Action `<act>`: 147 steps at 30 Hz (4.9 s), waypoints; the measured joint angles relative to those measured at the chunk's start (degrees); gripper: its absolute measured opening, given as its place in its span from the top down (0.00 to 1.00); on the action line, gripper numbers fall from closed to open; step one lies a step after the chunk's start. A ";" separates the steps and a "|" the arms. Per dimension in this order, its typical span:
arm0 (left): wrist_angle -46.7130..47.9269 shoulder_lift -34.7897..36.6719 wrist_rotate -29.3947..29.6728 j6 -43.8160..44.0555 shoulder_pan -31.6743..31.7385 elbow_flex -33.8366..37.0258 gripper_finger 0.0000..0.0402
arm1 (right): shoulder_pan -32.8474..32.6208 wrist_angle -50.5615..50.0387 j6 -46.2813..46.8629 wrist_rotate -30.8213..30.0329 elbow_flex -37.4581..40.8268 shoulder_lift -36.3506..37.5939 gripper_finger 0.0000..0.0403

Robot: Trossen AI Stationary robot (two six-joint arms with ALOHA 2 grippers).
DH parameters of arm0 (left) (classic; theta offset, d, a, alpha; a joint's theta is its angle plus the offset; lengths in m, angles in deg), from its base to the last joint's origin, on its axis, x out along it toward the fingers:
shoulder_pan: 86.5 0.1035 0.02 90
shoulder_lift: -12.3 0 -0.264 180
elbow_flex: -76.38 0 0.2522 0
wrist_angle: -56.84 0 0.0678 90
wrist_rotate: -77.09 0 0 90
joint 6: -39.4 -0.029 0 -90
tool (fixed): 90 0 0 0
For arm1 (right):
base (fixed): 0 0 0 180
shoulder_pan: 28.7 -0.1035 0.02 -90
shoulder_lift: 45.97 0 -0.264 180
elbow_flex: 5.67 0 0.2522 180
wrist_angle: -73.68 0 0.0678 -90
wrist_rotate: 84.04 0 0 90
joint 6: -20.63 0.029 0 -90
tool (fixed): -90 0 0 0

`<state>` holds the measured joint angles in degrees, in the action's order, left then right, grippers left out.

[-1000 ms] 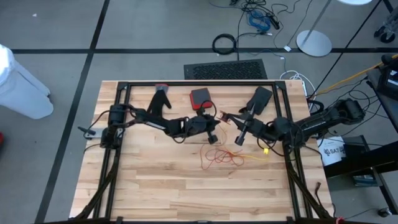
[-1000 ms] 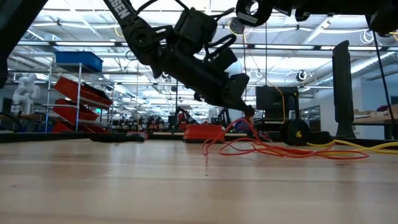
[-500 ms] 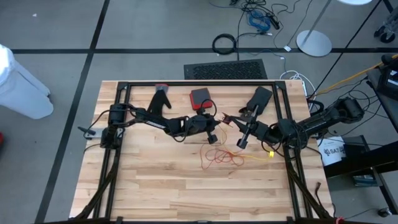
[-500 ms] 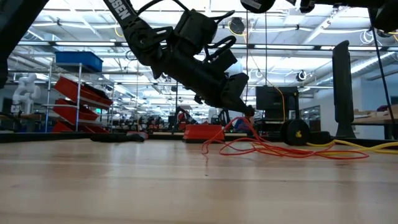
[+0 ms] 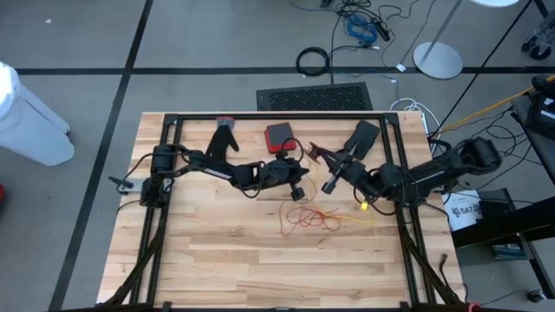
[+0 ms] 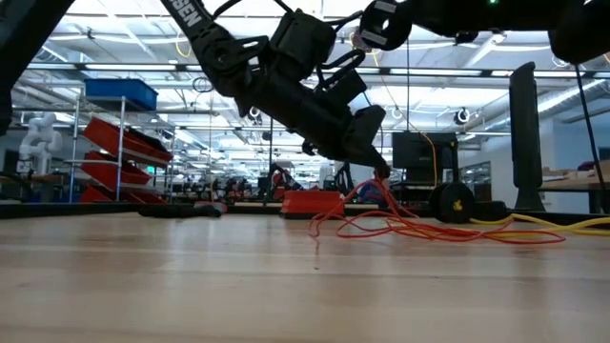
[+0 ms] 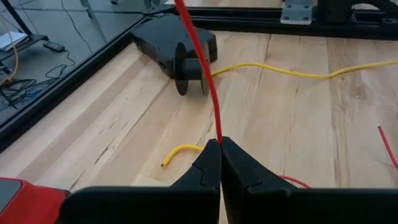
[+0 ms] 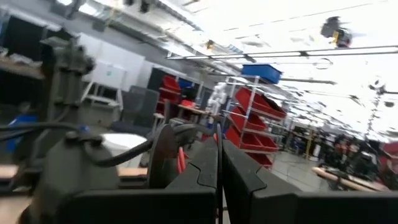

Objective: Coil cords
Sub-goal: Coil the red wire onto the spool

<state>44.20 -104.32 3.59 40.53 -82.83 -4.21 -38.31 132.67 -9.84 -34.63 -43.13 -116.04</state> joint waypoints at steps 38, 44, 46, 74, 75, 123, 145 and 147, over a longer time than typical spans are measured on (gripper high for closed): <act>4.72 0.00 -5.34 -1.77 -0.81 -1.09 0.87 | 8.81 11.02 13.03 -2.85 0.00 -11.32 1.00; 4.07 0.75 -5.25 -1.90 -0.52 -1.09 0.69 | 4.36 11.16 4.94 -7.41 0.00 -10.01 1.00; 2.69 1.01 -5.10 -1.86 -0.36 -1.15 0.67 | 2.92 11.11 2.17 -9.33 0.00 -9.23 1.00; -3.82 10.10 9.57 -9.51 -0.31 -1.16 0.65 | -4.94 17.14 -9.34 -12.90 -0.01 -5.59 1.00; -4.95 10.10 10.41 -10.51 -0.33 -1.16 0.65 | -5.10 17.14 -9.34 -12.92 -0.01 -5.35 1.00; -1.95 12.41 17.61 -22.44 -4.57 -0.99 0.84 | -6.31 16.53 -11.18 -12.21 -0.02 -4.09 1.00; -1.31 14.59 17.19 -22.43 -4.56 -0.37 0.76 | -6.30 15.98 -11.14 -13.15 -0.02 -4.09 1.00; -0.85 14.58 16.40 -21.55 -4.55 -0.37 0.76 | -6.29 16.05 -11.14 -13.12 -0.02 -4.09 1.00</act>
<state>43.35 -89.74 19.99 18.98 -87.38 -4.58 -44.60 148.72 -20.97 -47.75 -43.15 -120.12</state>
